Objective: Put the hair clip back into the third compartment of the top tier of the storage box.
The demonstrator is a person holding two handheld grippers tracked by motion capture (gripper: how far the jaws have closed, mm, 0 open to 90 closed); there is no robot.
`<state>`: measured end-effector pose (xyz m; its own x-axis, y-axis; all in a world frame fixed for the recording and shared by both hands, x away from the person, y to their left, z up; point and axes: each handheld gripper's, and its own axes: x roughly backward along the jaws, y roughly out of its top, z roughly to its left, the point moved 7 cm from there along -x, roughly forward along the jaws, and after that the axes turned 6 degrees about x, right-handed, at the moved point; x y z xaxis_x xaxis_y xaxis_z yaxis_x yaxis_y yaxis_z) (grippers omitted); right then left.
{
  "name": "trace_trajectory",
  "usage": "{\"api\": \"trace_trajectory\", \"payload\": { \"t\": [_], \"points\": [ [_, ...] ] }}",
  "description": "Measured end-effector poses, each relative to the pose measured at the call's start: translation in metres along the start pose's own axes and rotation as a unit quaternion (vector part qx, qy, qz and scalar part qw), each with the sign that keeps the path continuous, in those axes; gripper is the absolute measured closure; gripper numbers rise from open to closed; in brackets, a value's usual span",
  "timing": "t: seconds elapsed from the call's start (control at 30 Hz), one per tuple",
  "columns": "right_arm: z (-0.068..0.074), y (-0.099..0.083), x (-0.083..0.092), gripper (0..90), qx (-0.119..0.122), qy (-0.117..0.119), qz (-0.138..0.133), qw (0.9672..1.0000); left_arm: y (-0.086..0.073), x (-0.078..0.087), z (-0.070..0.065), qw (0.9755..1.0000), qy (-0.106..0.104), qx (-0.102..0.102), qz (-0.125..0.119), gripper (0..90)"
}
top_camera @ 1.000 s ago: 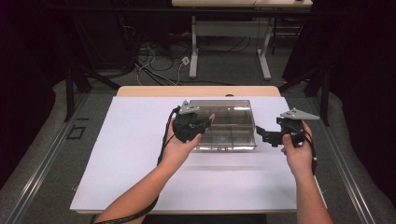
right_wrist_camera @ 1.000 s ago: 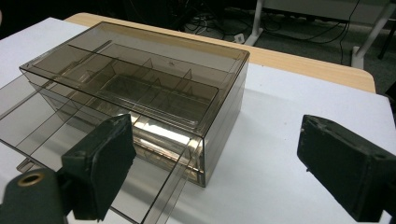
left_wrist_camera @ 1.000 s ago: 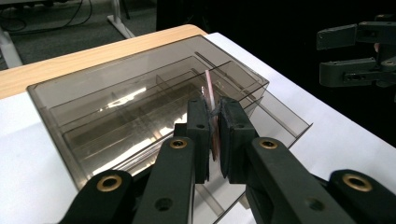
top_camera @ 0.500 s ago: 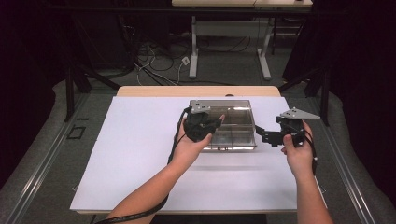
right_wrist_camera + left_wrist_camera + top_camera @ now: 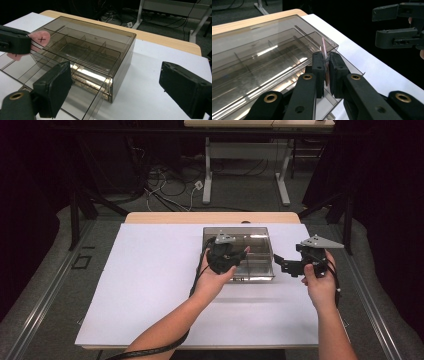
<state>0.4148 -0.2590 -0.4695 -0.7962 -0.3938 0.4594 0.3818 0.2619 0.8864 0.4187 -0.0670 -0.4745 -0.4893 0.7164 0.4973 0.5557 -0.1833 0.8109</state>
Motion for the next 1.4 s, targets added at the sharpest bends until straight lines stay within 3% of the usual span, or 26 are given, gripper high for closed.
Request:
{"api": "trace_trajectory", "payload": {
  "t": [0.63,1.4],
  "points": [
    [0.001,0.000,0.000,11.0,0.003,0.000,0.003,1.0000,-0.016,-0.024,-0.015,0.9997,-0.019,0.001,0.016,84.0],
    [0.003,-0.002,-0.002,11.0,0.006,0.000,0.010,0.9999,-0.029,-0.043,-0.020,0.9993,-0.017,-0.005,0.032,83.9]
  ]
}}
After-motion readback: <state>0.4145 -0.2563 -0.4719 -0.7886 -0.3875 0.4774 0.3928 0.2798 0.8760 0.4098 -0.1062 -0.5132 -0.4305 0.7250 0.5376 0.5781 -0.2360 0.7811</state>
